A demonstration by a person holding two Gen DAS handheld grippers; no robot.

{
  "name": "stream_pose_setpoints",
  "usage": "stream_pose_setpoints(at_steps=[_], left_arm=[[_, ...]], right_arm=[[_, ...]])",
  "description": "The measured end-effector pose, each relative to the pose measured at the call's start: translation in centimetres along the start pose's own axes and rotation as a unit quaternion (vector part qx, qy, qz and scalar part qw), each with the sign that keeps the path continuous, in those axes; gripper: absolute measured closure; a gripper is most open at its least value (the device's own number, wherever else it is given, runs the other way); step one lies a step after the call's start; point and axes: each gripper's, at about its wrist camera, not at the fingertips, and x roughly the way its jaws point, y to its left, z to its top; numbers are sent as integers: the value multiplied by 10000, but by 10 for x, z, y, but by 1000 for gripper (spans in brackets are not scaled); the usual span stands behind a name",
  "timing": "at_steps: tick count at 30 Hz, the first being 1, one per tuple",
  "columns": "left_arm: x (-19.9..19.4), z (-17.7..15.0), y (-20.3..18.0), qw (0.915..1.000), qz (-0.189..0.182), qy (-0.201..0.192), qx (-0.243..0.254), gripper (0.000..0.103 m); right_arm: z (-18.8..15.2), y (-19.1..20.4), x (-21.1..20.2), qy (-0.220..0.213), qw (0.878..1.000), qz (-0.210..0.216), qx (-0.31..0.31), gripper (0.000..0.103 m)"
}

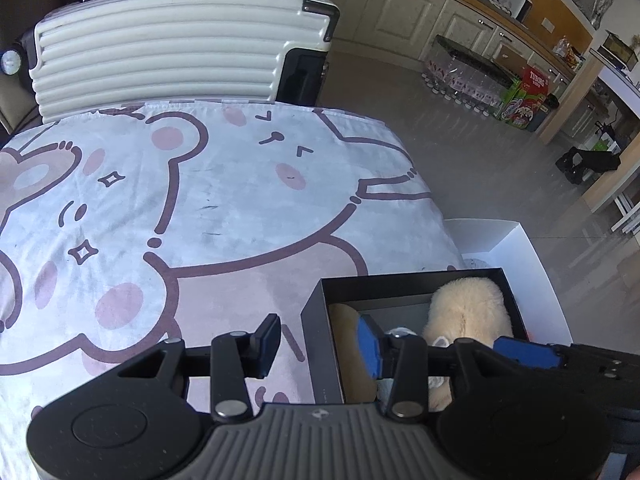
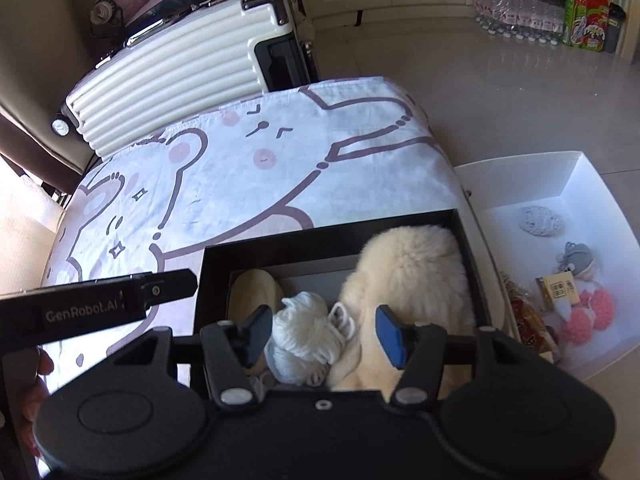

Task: Organize objects
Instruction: 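Lower the bunny into the black box while the right gripper releases the yarn ball inside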

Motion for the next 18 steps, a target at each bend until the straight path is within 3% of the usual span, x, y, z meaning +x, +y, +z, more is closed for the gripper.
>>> stream_pose_setpoints(at_steps=[9, 18], left_arm=[[-30, -11, 4, 9992, 325, -72, 230, 51], [-73, -23, 7, 9980, 490, -284, 298, 37]], right_arm=[[-4, -7, -39, -387, 9989, -195, 153, 44], [-16, 3, -77, -691, 9969, -339, 161, 41]])
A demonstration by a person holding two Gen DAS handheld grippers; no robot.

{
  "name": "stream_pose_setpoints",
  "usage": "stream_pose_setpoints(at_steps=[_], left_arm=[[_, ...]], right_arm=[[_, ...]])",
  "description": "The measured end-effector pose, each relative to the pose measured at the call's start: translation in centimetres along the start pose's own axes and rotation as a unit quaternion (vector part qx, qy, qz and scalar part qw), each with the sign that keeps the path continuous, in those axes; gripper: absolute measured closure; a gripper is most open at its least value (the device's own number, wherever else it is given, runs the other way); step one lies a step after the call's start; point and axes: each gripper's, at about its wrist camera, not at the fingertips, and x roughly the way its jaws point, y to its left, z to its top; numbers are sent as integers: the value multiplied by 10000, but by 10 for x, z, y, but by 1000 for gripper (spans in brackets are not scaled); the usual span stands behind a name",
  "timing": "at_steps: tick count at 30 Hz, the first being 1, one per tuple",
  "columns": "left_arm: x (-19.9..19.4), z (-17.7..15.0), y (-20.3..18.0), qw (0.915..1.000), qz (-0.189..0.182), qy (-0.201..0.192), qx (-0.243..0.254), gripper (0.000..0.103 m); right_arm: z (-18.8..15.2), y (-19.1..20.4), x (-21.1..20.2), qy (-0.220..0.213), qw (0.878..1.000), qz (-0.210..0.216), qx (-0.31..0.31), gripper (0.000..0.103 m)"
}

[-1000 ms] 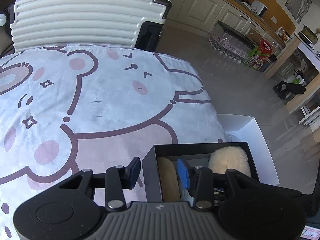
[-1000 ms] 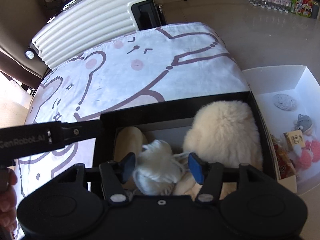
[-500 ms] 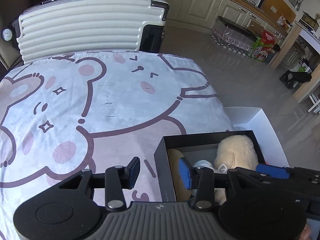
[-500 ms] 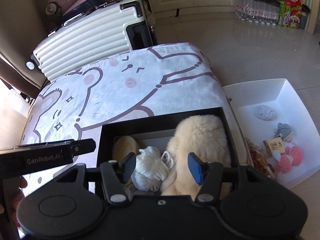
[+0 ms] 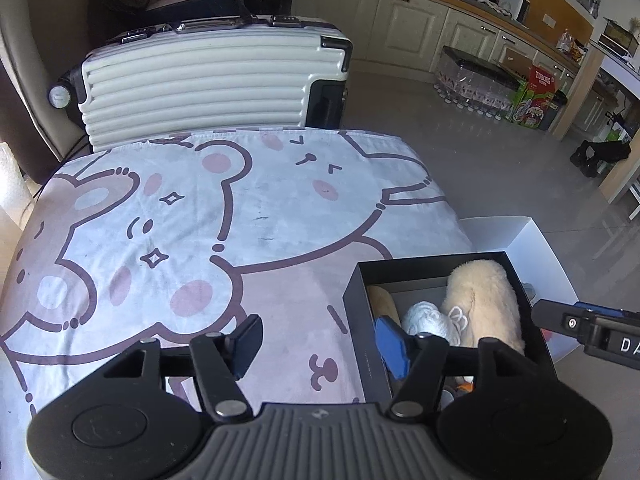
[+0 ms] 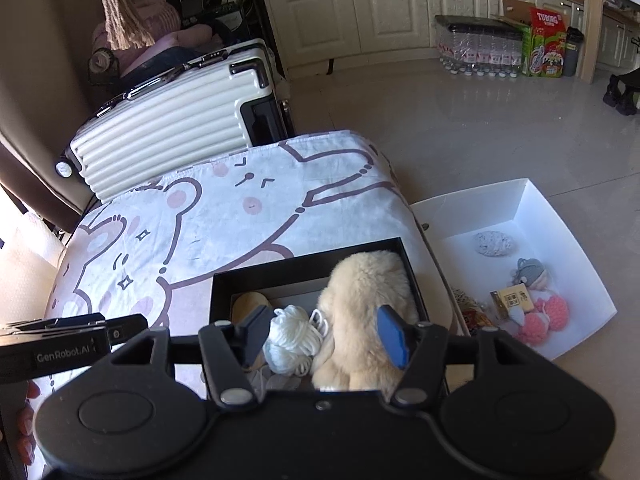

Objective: Organize objects

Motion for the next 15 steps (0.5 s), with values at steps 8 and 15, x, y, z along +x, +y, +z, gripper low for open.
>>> stream_pose_setpoints(at_steps=[8, 15], left_arm=[[-27, -13, -2, 9998, 159, -80, 90, 15], [-45, -20, -5, 9992, 286, -170, 242, 4]], right_arm=[[-12, 4, -35, -120, 9994, -304, -145, 30], [-25, -1, -56, -213, 9972, -656, -294, 13]])
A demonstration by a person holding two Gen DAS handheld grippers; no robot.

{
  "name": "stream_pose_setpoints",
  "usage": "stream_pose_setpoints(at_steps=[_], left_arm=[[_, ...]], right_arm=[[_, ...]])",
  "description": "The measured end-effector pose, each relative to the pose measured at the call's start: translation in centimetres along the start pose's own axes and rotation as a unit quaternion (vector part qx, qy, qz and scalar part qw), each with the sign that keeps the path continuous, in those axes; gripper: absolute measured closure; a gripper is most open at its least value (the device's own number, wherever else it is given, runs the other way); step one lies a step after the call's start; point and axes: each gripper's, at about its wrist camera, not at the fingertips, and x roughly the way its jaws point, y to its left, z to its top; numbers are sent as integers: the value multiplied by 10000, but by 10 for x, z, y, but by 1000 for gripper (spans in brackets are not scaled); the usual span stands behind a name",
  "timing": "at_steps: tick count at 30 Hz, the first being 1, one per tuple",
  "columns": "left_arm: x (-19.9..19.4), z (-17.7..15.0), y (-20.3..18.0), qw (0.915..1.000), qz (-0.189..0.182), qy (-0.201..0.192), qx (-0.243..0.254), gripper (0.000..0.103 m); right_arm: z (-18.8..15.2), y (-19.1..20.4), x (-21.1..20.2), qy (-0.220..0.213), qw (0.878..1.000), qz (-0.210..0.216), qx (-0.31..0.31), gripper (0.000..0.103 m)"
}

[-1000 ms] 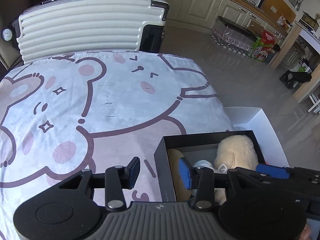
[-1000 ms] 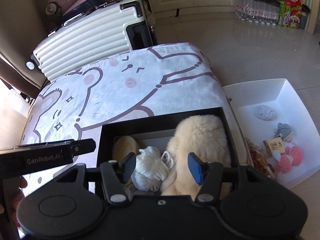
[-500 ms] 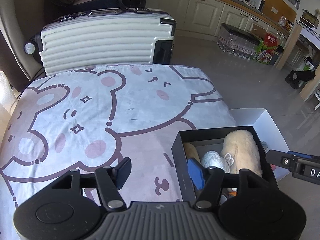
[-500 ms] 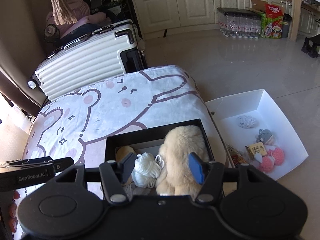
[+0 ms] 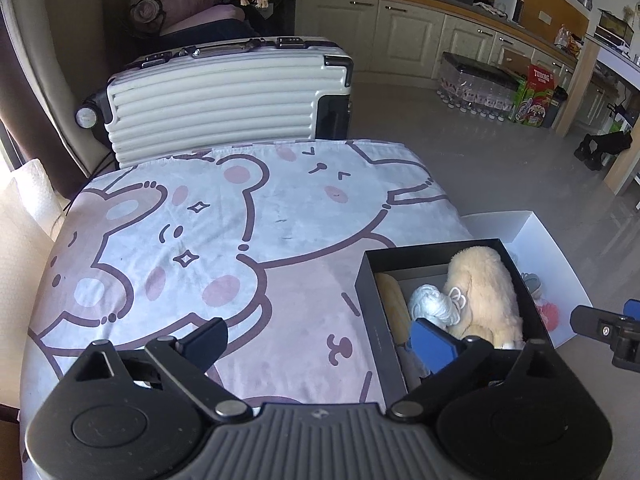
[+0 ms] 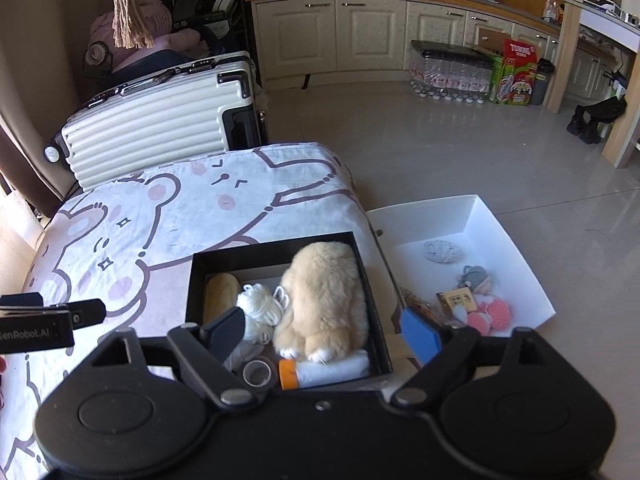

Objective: Organize objects

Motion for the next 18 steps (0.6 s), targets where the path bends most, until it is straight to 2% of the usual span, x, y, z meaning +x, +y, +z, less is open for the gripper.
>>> stream_pose_setpoints(at_steps=[1, 7, 18], left_arm=[[-1, 0, -1, 10000, 6, -3, 33, 3], [-6, -3, -8, 9995, -12, 57, 295, 0], [-11, -3, -6, 9993, -63, 74, 365, 0]], right_arm=[[-2, -2, -3, -14, 10000, -32, 10, 9], [-10, -8, -11, -60, 9998, -172, -16, 0], [-17, -14, -13, 17, 9995, -299, 63, 0]])
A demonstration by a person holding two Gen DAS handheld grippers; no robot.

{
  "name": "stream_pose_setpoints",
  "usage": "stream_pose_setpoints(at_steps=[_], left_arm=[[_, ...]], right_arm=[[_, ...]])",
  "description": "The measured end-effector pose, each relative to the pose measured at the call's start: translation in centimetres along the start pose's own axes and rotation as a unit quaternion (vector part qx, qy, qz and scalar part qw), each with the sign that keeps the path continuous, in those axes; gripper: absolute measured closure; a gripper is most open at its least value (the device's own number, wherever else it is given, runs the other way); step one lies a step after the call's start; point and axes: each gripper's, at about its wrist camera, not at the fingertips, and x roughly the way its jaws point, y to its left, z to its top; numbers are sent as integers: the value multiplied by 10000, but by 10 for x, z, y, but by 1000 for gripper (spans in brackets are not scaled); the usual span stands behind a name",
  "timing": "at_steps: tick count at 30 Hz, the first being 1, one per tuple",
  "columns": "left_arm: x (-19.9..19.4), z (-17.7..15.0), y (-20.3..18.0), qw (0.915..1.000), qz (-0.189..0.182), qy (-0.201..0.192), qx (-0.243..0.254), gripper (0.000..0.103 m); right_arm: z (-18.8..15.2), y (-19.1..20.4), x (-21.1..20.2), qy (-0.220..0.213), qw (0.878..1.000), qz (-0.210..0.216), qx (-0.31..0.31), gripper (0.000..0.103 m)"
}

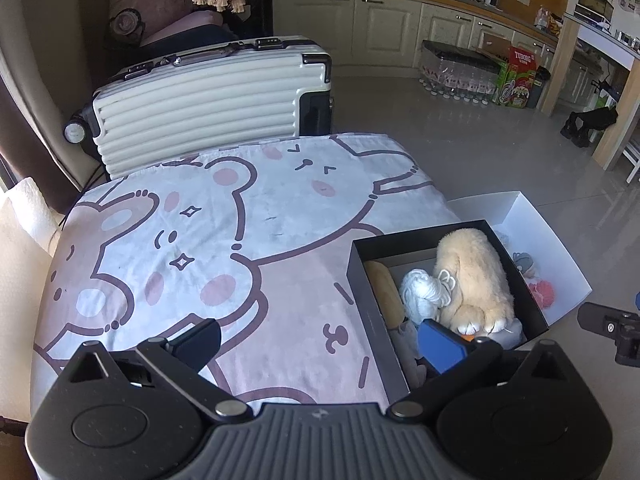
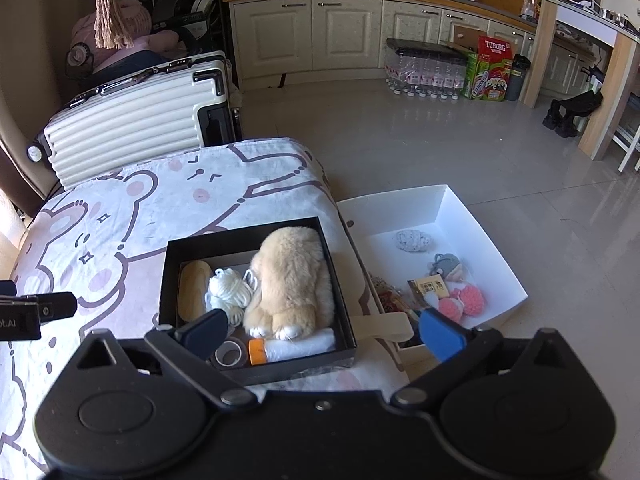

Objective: Organize objects

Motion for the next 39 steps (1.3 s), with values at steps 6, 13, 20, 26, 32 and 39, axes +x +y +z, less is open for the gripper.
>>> stream_pose_setpoints(at_steps=[6, 13, 20, 26, 32, 39], left_arm=[[3, 0, 4, 10000, -19, -22, -6, 0], [7, 0, 8, 10000, -36, 2, -34, 0], [10, -2, 6, 9999, -44, 35, 89, 0], [12, -2, 6, 9999, -61, 43, 117, 0], [14, -3, 5, 9998, -65, 73, 158, 0], [16, -3, 4, 9998, -51, 86, 143, 0]], right_arm=[[1, 4, 0, -1, 10000, -13, -44, 0], [2, 7, 2, 30, 9999, -42, -98, 0], [2, 8, 4, 65, 9998, -78, -141, 0], [2, 8, 4, 68, 9998, -80, -146, 0], [1, 8, 8, 101, 9998, -86, -165, 0], [1, 8, 9, 121, 9997, -79, -179, 0]])
